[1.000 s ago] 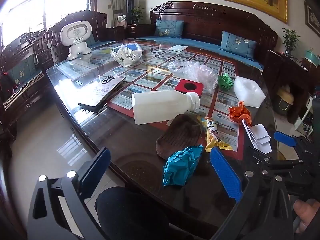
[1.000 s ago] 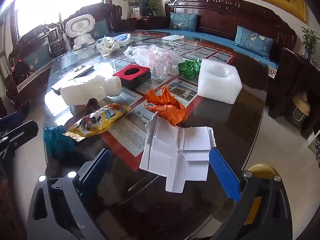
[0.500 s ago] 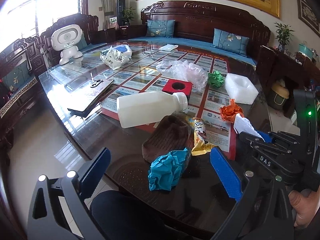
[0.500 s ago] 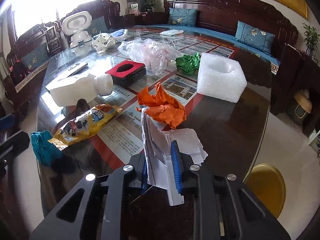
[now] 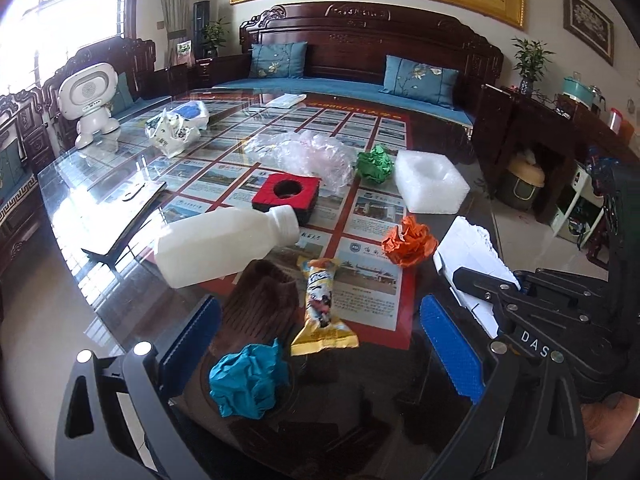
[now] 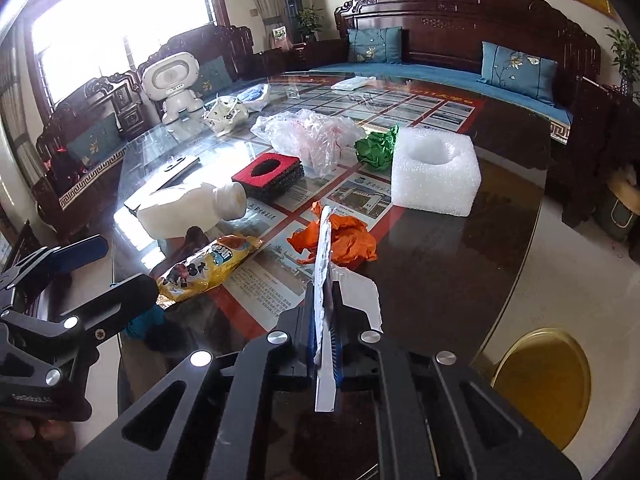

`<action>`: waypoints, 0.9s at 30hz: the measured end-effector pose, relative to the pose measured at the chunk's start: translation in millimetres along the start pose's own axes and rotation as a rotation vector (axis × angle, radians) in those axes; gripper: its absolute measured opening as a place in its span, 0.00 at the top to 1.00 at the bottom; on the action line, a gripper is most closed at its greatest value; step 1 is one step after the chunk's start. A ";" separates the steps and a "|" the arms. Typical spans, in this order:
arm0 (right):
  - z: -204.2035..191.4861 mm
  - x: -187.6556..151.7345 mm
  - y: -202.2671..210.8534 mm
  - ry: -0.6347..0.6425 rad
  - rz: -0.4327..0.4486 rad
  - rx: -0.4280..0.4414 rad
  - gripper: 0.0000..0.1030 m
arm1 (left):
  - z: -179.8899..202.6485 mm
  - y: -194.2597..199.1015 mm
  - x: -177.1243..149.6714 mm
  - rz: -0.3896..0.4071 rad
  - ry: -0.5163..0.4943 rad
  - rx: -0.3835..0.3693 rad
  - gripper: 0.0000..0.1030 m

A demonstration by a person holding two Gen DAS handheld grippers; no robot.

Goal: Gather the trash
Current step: 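Grasp the yellow snack wrapper with the left gripper while the right gripper holds the paper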

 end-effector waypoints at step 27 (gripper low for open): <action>19.2 -6.5 -5.9 -0.043 -0.025 0.058 0.93 | 17.4 -69.5 -0.9 -0.252 -0.020 -0.119 0.99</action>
Point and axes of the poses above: each gripper's, at about its wrist camera, not at the fingertips, and y roughly against the way its jaws point, z to its right, x to its top, the point moved 10 cm from there along -y, roughly the way its jaws point, and after that the axes turned 15 degrees about -z, right-handed, at the moved point
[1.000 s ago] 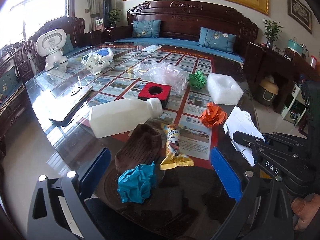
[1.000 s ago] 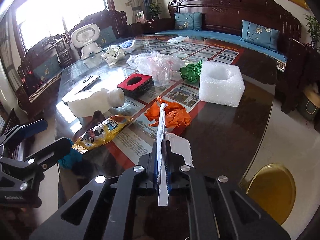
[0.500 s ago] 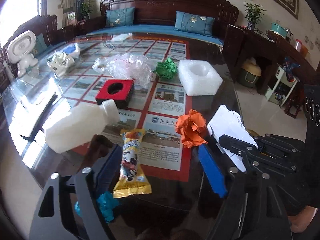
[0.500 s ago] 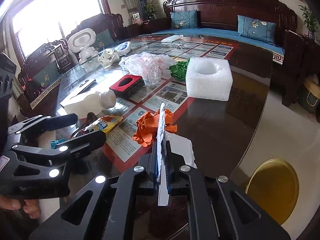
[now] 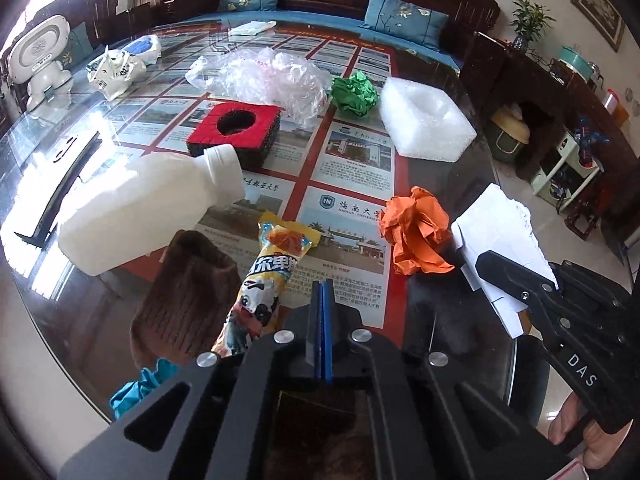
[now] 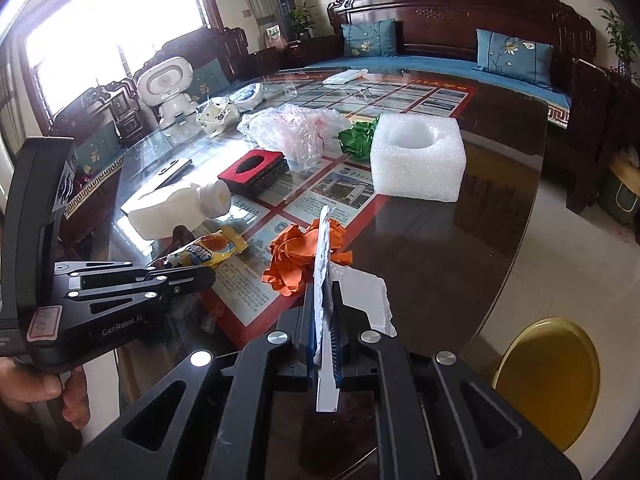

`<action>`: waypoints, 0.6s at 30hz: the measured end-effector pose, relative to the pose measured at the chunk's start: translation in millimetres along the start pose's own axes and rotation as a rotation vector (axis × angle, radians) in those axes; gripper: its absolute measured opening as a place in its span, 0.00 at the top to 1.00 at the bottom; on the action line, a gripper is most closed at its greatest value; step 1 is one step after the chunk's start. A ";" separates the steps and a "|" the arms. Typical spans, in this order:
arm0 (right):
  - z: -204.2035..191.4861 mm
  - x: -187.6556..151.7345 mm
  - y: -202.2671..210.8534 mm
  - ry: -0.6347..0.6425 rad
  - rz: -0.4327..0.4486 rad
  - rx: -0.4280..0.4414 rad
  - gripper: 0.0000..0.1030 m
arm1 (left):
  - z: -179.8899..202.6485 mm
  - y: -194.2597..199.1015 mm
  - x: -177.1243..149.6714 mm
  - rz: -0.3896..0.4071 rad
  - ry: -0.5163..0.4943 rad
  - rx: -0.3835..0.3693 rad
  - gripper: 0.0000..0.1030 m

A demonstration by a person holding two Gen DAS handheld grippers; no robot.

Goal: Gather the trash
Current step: 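Grasp the yellow snack wrapper with the left gripper while the right gripper holds the paper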

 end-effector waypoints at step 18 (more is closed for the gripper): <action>-2.8 -0.8 -2.4 0.012 -0.006 -0.001 0.93 | -20.4 11.1 7.1 0.046 -0.030 0.166 0.28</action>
Point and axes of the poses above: each gripper's, at about its wrist camera, not at the fingertips, and y roughly against the way its jaws point, z to its right, x to its top, the point moved 10 cm from there along -y, roughly the way its jaws point, and after that the axes turned 15 degrees about -z, right-handed, at the moved point
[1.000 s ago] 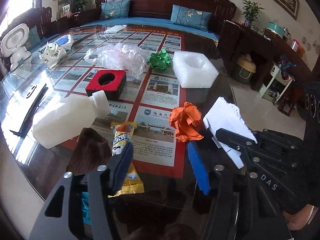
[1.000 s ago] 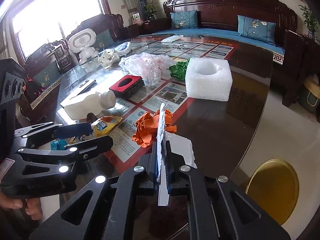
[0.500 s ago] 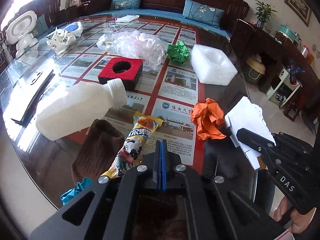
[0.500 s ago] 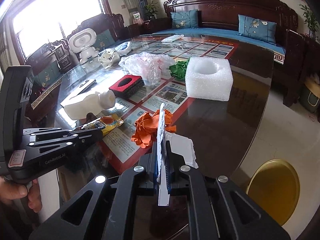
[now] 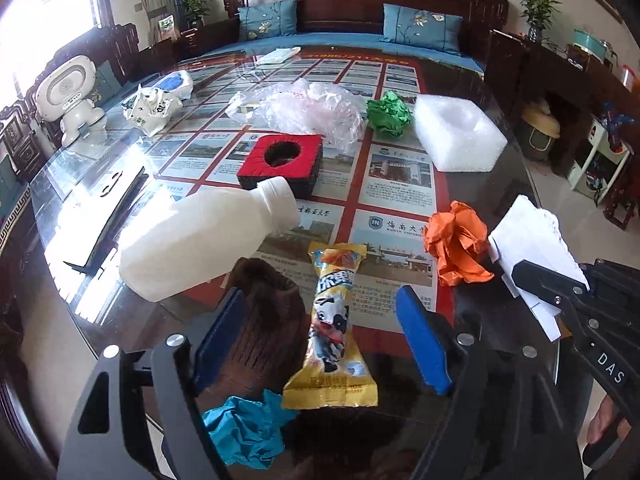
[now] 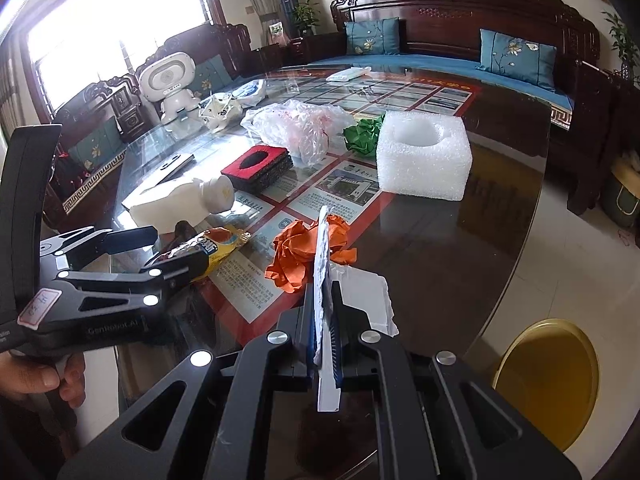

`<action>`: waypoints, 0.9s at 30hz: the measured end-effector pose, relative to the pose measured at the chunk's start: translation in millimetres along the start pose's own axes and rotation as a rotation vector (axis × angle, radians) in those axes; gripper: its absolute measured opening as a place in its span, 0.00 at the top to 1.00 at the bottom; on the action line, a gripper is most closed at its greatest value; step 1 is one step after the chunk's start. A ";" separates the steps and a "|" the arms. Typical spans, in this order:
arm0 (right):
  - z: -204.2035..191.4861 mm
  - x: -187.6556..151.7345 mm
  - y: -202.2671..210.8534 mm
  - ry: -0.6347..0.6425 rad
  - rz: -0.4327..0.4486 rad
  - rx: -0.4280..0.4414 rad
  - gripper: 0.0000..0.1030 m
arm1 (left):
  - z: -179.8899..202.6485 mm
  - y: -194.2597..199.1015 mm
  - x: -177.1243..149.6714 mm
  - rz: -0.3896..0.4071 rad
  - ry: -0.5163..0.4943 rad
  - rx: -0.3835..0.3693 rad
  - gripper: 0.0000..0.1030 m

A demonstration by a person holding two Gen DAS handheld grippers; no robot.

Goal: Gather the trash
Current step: 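Grasp the yellow snack wrapper with the left gripper while the right gripper holds the paper, then carry both items to the yellow bucket and open both grippers to drop them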

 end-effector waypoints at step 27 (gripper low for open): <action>19.0 3.4 45.4 -0.010 0.070 -0.008 0.93 | 49.8 44.1 13.9 0.103 -0.032 -0.113 0.92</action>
Point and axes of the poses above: each gripper's, at about its wrist camera, not at the fingertips, and y roughly against the way its jaws point, z to its right, x to its top, the point moved 10 cm from there along -y, roughly the way its jaws point, and after that the axes turned 15 degrees about -z, right-handed, at the moved point
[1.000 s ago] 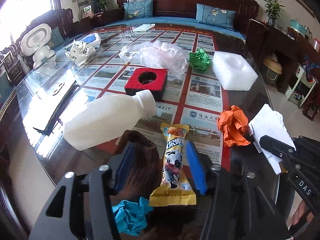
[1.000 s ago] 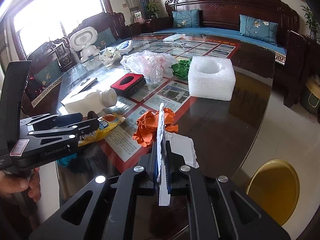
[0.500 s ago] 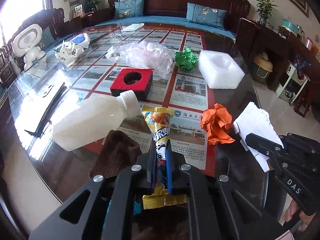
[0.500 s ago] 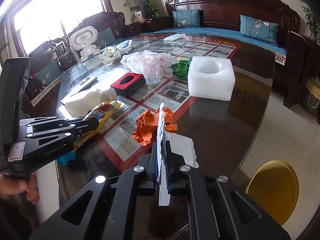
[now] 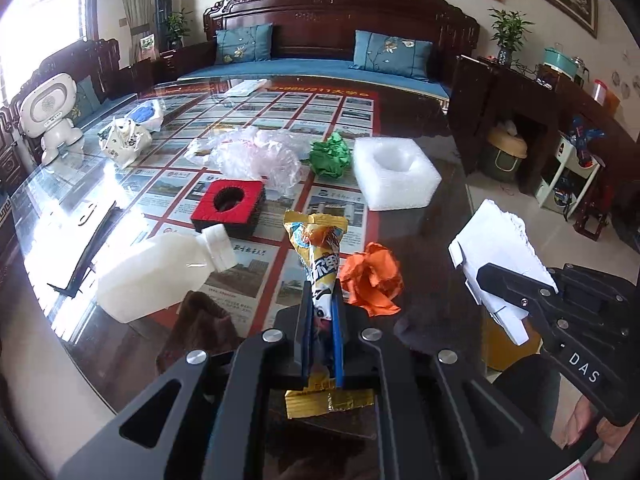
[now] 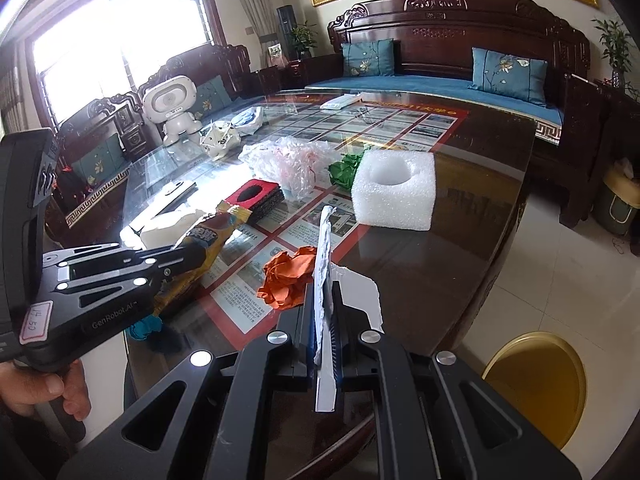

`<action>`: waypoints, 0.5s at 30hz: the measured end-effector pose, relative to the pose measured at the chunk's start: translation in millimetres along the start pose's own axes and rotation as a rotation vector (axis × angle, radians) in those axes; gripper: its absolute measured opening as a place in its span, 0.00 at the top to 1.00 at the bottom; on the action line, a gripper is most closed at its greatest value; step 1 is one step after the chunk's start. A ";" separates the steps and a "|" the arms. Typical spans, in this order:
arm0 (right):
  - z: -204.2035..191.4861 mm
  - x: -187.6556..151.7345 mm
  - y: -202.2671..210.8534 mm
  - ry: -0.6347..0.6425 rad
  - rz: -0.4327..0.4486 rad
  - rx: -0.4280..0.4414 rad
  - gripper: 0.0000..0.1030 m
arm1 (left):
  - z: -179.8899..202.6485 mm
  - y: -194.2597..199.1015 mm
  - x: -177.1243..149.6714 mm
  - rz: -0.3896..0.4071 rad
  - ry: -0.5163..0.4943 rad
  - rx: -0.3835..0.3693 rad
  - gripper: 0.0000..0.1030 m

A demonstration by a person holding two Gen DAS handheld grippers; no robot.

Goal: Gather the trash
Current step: 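Carry both items to the yellow bucket and open both grippers to drop them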

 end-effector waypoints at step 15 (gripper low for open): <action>172.9 -57.5 43.6 -0.284 0.028 -0.221 0.93 | 193.1 -57.5 14.5 -0.108 -0.237 -0.297 0.92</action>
Point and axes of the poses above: each gripper's, at about its wrist camera, not at the fingertips, and y roughly against the way its jaws point, z to its right, x to its top, the point moved 10 cm from there along -y, roughly the way its jaws point, and after that the axes turned 15 degrees about -z, right-handed, at the moved point
